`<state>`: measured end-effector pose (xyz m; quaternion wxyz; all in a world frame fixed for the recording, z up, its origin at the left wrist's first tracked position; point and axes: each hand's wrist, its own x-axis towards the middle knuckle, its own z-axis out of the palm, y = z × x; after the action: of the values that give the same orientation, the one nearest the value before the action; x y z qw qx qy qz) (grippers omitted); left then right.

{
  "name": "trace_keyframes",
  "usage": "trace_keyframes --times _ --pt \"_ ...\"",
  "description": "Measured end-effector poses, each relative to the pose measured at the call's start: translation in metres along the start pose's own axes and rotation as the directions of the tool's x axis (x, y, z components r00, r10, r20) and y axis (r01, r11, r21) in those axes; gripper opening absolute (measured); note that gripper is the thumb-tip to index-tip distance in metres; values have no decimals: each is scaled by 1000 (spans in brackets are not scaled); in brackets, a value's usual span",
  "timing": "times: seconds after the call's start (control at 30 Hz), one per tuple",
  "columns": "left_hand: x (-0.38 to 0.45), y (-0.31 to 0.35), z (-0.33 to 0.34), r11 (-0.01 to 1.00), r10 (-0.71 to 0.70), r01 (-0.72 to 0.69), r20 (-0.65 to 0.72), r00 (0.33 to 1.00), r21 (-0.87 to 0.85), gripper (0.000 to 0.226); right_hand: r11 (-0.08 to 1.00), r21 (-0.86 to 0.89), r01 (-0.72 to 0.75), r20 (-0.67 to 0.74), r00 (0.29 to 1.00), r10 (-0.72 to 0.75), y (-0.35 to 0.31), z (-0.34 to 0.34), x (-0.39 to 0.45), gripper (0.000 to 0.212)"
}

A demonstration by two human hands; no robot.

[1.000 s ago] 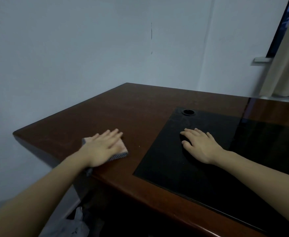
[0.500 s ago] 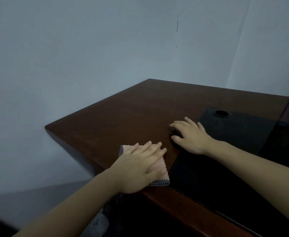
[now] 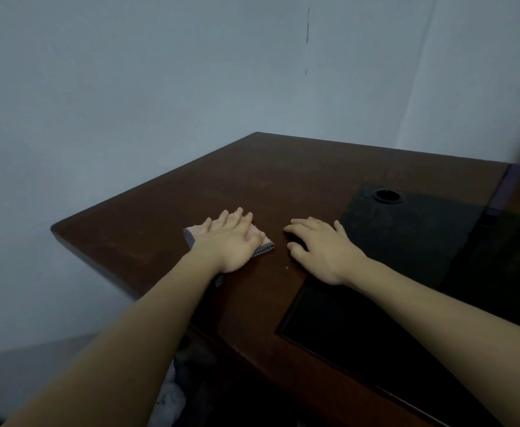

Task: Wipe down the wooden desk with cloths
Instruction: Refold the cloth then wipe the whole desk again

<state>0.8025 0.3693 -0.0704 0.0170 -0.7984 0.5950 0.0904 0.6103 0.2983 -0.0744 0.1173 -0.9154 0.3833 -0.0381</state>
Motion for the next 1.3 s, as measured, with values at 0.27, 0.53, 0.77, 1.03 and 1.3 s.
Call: trace_keyframes --times 0.27,0.53,0.77,1.03,1.3 --pt "-64 11 17 966 256 -255 -11 967 38 63 1000 0 14 7 1000 -14 2 2 0 52" --pt "-39 -46 8 980 192 -193 34 981 39 62 1000 -2 4 0 1000 -4 2 4 0 52" --pt "44 -27 -6 999 28 -28 -10 1000 24 65 1000 -9 -17 25 1000 17 -1 0 -1 51" --pt "14 -7 4 962 270 -270 5 963 44 64 1000 -12 -8 24 1000 8 -2 0 -1 51" --pt "-6 -65 2 953 298 -300 62 952 25 79 1000 -22 -17 42 999 18 -5 0 0 52"
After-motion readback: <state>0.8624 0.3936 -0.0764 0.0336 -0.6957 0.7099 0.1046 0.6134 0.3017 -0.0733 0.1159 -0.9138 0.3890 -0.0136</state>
